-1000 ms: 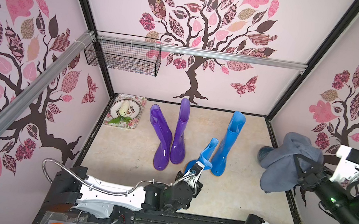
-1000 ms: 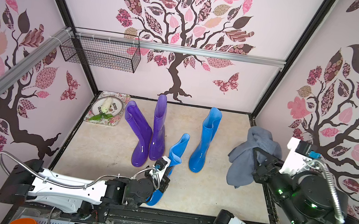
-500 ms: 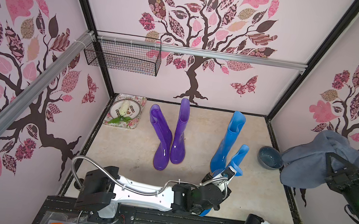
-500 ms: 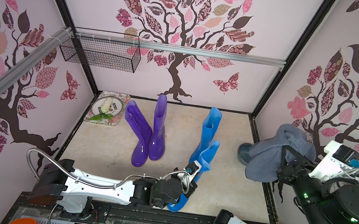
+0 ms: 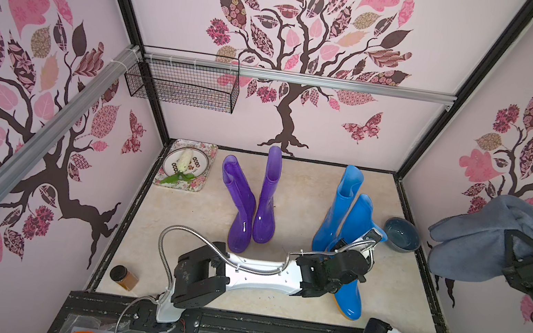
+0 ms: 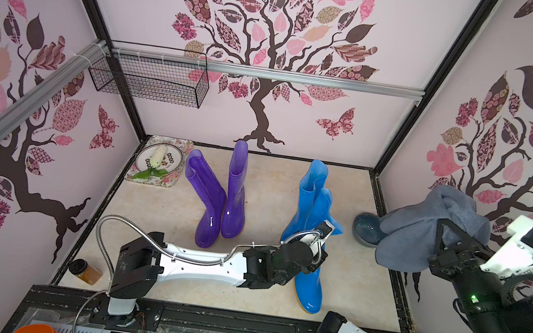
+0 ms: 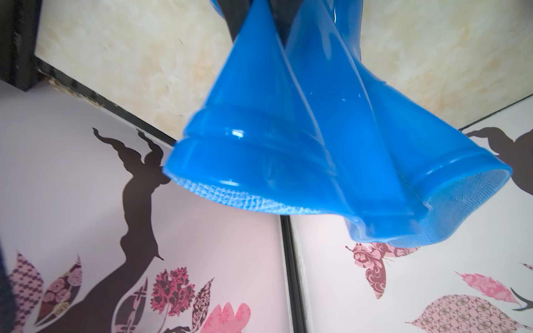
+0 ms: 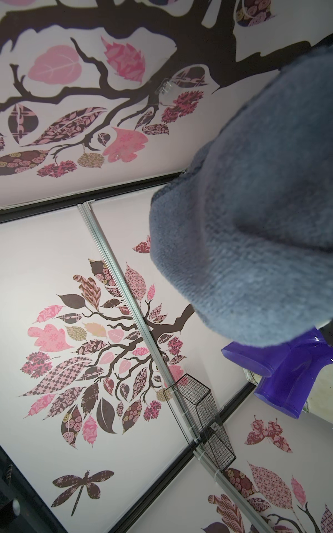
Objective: Wipe the rubber boots with a cloth
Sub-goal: Place the rubber boot at the center of the board.
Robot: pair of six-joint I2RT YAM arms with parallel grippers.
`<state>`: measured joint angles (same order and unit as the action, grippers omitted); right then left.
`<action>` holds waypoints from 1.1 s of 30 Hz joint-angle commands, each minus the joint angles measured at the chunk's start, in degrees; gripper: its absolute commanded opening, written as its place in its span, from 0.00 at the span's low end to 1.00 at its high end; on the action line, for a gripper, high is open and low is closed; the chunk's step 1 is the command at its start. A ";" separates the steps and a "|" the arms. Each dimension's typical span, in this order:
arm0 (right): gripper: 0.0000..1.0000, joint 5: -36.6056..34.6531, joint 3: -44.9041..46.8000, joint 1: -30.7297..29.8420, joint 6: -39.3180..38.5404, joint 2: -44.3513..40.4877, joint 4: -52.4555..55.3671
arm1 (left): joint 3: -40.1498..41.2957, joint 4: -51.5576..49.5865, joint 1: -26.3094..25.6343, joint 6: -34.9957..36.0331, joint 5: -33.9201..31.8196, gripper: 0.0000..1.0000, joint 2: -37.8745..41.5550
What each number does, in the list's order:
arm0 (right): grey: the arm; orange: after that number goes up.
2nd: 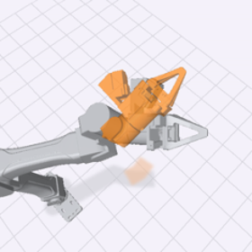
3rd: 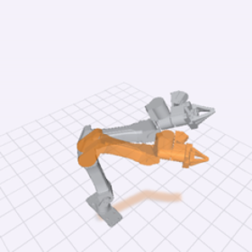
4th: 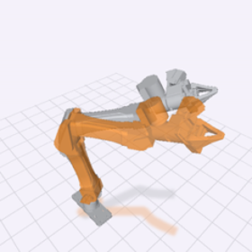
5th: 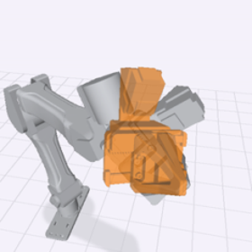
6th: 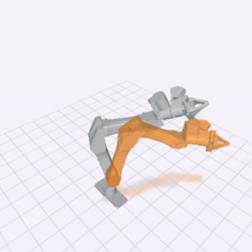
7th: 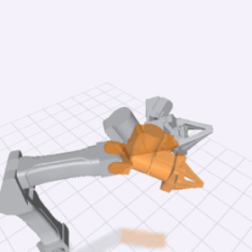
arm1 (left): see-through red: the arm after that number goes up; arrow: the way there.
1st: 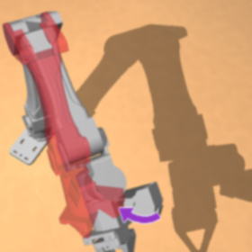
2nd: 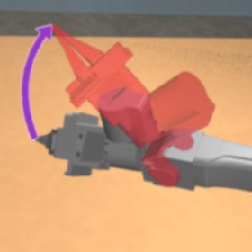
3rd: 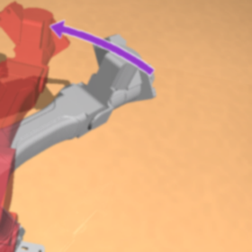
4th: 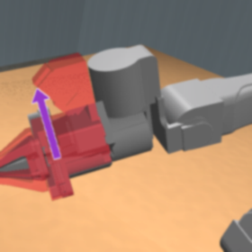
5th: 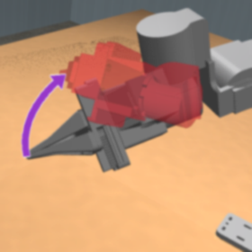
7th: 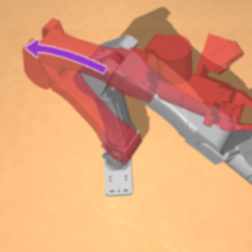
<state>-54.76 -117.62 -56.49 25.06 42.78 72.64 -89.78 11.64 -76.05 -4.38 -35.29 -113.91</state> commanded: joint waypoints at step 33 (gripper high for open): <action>0.00 0.36 -3.31 0.15 -9.26 0.98 -4.12 | -57.78 -2.76 16.75 -2.74 9.98 0.00 -34.75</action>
<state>-53.34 -119.44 -56.49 18.17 42.92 70.89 -140.66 3.18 -60.23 -3.55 -27.31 -146.98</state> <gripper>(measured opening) 0.100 0.049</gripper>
